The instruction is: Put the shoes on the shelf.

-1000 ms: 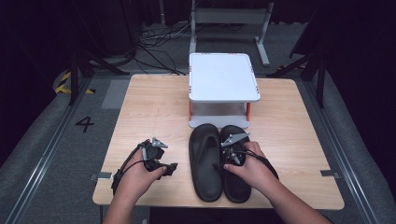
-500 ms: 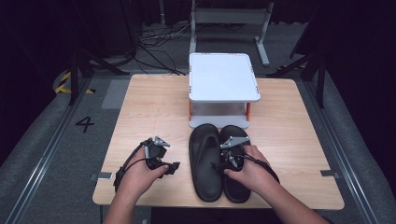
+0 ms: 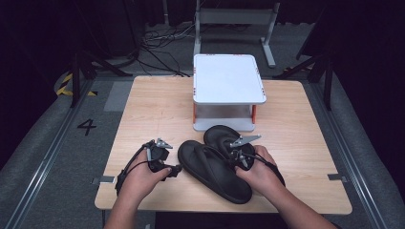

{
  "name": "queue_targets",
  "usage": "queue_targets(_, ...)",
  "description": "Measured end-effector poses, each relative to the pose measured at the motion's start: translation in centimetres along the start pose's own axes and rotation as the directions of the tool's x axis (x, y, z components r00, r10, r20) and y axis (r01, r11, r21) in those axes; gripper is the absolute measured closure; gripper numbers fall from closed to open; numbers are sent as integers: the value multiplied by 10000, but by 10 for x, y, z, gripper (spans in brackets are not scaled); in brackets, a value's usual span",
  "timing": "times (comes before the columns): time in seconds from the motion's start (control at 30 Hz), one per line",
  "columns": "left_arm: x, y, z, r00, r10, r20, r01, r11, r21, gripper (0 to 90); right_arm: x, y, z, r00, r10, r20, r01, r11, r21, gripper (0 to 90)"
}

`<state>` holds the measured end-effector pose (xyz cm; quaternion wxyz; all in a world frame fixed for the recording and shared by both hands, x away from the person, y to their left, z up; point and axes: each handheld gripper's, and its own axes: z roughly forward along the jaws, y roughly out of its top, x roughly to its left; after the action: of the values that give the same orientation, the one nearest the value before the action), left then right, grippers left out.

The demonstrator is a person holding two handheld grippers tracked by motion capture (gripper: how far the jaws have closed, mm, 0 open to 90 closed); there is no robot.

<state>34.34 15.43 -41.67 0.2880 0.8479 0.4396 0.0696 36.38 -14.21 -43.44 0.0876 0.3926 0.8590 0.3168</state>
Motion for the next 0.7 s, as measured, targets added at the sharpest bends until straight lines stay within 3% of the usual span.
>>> queue_targets(0.3, 3, 3, -2, 9998, -175, 6, 175, 9997, -192, 300, -10, 10, -22, 9964, 668, 524, -625, 9949, -786, 773)
queue_targets(0.4, 4, 5, -2, 9999, -49, 91, 50, 9998, -179, 300, -17, 15, -26, 9921, 1103, 602, -1022, 9869, -1252, 774)
queue_targets(0.57, 5, 9, -1, 9999, -51, 151, 55, 9996, -277, 300, -25, 26, -29, 9867, 1466, 703, -1355, 9805, -1422, 774)
queue_targets(0.7, 7, 11, 0, 9997, -52, 225, 58, 9996, -279, 300, -34, 34, -30, 9782, 1917, 796, -1764, 9699, -1676, 773)
